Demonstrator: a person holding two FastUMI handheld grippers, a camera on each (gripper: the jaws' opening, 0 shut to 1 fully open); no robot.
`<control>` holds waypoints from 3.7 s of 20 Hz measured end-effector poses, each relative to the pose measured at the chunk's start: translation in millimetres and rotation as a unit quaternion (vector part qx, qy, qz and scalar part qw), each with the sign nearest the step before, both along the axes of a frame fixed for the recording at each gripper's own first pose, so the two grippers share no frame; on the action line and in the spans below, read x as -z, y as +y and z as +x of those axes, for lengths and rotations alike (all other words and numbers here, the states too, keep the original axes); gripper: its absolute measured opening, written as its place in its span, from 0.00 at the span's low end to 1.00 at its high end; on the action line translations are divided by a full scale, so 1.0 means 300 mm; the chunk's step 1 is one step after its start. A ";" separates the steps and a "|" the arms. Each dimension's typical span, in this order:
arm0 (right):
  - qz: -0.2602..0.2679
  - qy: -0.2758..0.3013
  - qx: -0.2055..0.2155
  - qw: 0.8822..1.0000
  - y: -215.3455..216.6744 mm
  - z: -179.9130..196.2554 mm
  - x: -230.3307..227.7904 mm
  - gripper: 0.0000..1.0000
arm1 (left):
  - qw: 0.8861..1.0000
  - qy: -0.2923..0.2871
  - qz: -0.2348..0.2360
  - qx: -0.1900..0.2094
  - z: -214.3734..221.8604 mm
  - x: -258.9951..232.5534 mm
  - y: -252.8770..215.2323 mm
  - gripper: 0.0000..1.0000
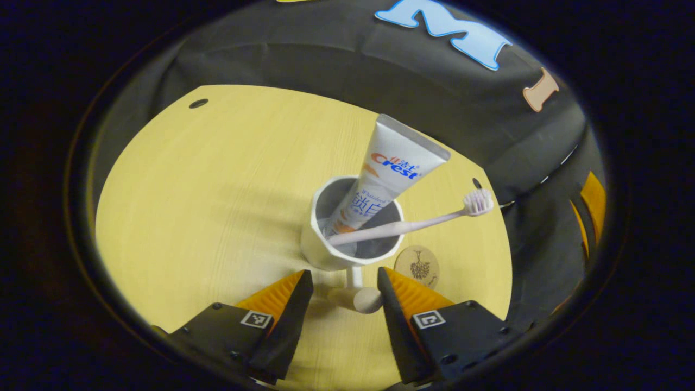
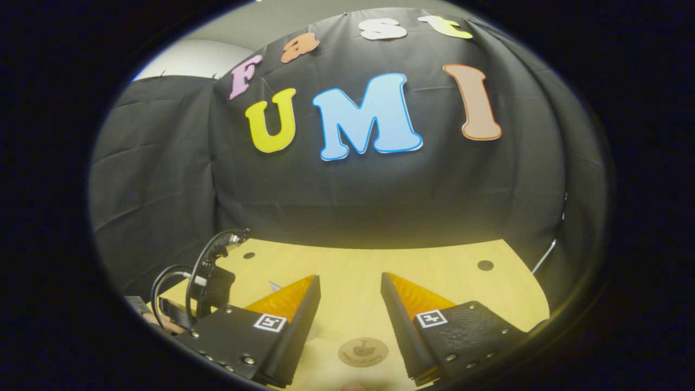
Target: Put the toothbrush and toothpaste on the desktop into the cup, then pick up the cup and place it on the coaster on the desktop.
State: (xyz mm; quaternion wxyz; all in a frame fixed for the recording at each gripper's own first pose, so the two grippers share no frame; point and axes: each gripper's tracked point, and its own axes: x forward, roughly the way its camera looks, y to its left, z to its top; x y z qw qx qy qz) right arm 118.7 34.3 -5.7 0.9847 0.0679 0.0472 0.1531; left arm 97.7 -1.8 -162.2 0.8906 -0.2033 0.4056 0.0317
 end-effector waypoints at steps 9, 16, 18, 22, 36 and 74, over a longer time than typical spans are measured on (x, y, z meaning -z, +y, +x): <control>0.015 0.032 0.015 0.999 -0.071 -0.025 0.056 0.72 | 0.999 0.022 0.035 0.008 0.027 0.035 -0.026 0.47; 0.017 0.038 0.017 0.999 -0.084 -0.052 0.074 0.72 | 0.994 0.024 0.110 0.015 0.042 0.013 0.001 0.30; 0.018 0.038 0.018 0.999 -0.092 -0.061 0.075 0.72 | 0.992 0.027 0.123 0.024 0.049 0.017 -0.008 0.29; 0.019 0.038 0.025 0.999 -0.113 -0.069 0.078 0.72 | 0.990 0.020 0.133 0.038 0.040 0.014 -0.023 0.30; 0.029 0.040 0.065 0.997 -0.227 -0.107 0.089 0.72 | 0.985 0.003 0.100 0.142 0.030 -0.030 -0.348 0.30; 0.016 0.023 0.058 0.998 -0.358 -0.272 0.065 0.72 | 0.980 -0.114 0.121 0.106 -0.105 -0.264 -0.481 0.77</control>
